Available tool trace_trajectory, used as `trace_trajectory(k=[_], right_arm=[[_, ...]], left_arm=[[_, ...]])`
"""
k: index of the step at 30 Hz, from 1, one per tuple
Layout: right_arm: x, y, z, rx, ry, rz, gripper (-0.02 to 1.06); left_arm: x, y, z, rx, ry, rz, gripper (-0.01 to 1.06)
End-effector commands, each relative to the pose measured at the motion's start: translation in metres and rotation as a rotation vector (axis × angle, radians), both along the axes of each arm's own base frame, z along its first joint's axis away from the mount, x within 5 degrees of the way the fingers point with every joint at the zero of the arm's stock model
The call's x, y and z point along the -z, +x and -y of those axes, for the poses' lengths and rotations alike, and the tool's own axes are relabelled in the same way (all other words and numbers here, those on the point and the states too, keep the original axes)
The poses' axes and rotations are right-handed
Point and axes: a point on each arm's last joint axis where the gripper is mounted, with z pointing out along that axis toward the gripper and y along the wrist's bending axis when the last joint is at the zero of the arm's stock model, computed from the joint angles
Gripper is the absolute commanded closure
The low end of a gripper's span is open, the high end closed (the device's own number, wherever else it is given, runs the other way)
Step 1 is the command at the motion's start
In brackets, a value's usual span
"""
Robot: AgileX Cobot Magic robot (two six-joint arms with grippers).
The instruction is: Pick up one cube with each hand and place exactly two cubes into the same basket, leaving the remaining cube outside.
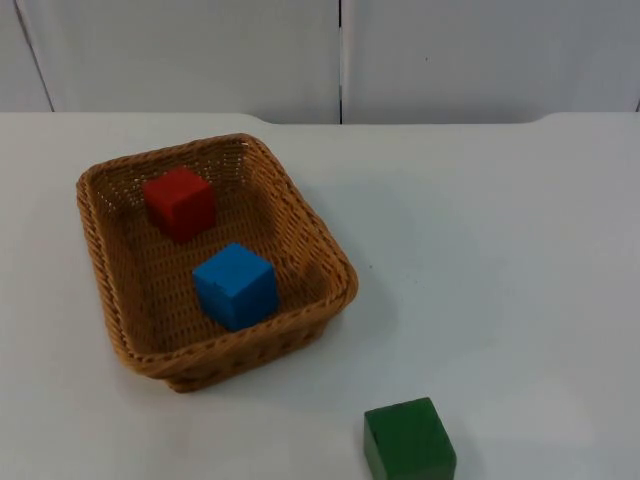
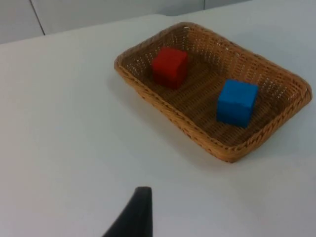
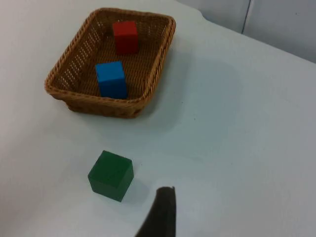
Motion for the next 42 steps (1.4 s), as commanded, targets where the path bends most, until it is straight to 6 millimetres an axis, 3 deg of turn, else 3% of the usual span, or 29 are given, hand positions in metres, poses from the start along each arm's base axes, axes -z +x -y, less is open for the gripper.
trace_trajectory(k=[1,7,10,15,23,42], right_arm=[[0.001,-0.006,0.008,0.007,0.02,0.009,0.29],[0.003,-0.029,0.033,0.008,0.119,0.057,0.29],[0.017,-0.046,0.045,-0.038,0.197,0.082,0.29],[0.03,-0.049,0.037,-0.156,0.127,0.027,0.29],[0.043,-0.048,0.035,-0.155,0.07,-0.019,0.29],[0.043,-0.048,0.035,-0.176,0.042,-0.001,0.28]], left_arm=[[0.001,0.0,0.0,-0.007,-0.006,0.001,0.0],[0.001,0.0,-0.001,-0.014,-0.007,-0.001,0.0],[0.001,0.0,-0.001,-0.014,-0.007,-0.001,0.0],[0.001,0.0,-0.001,-0.015,-0.008,-0.001,0.0],[0.001,0.0,0.0,-0.013,-0.01,-0.001,0.0],[0.001,0.0,0.0,-0.009,-0.017,0.0,0.0]])
